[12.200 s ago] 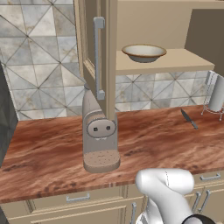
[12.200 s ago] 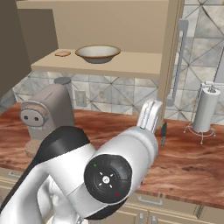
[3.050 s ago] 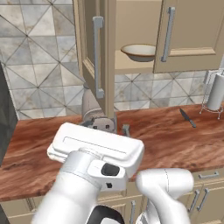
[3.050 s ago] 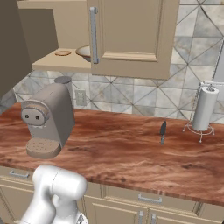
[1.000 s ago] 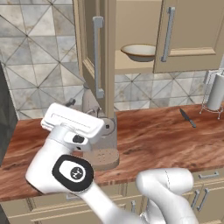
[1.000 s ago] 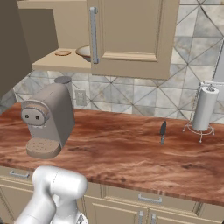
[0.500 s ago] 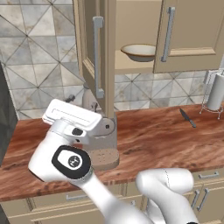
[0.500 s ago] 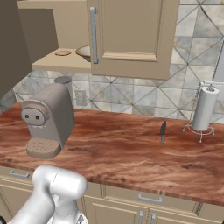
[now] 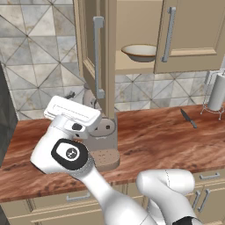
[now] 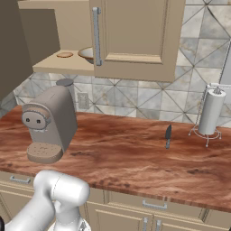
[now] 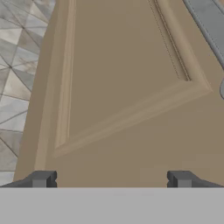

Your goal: Pick the mug and place it in the sink. Pick the bowl and place it in the open cabinet and then close the cabinet.

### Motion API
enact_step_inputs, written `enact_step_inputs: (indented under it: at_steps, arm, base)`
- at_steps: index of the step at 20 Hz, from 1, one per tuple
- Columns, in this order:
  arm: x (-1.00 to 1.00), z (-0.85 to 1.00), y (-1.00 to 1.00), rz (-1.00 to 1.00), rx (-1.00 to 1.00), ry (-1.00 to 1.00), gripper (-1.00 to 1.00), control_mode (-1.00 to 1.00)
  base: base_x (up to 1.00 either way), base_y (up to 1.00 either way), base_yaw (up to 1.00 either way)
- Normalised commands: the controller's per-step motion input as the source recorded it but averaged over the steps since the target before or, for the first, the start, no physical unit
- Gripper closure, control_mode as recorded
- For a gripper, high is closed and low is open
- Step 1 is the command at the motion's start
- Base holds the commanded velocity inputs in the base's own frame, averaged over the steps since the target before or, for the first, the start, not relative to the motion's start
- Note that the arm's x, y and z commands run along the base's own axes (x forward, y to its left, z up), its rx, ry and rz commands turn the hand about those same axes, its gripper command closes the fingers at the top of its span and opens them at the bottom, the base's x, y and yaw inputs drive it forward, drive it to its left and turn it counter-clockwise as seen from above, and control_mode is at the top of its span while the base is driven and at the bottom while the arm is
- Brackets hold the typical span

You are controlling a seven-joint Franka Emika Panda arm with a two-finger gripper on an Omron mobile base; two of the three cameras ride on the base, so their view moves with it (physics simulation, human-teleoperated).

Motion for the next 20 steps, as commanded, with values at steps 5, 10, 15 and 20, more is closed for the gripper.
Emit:
enact_step_inputs:
  at_steps: [5, 10, 15, 20]
  arm:
    - [0.00, 0.00, -0.18, -0.09, 0.00, -0.11, -1.00, -1.00]
    - [0.00, 0.00, -0.37, -0.14, 0.00, -0.14, -1.00, -1.00]
    - [0.00, 0.00, -0.34, -0.13, 0.00, -0.14, -1.00, -1.00]
    - [0.21, 0.00, -0.46, -0.08, 0.01, -0.04, -1.00, -1.00]
  base:
    - [0.00, 0.00, 0.00]
    - [0.00, 0.00, 0.00]
    - [0.00, 0.00, 0.00]
    - [0.00, 0.00, 0.00]
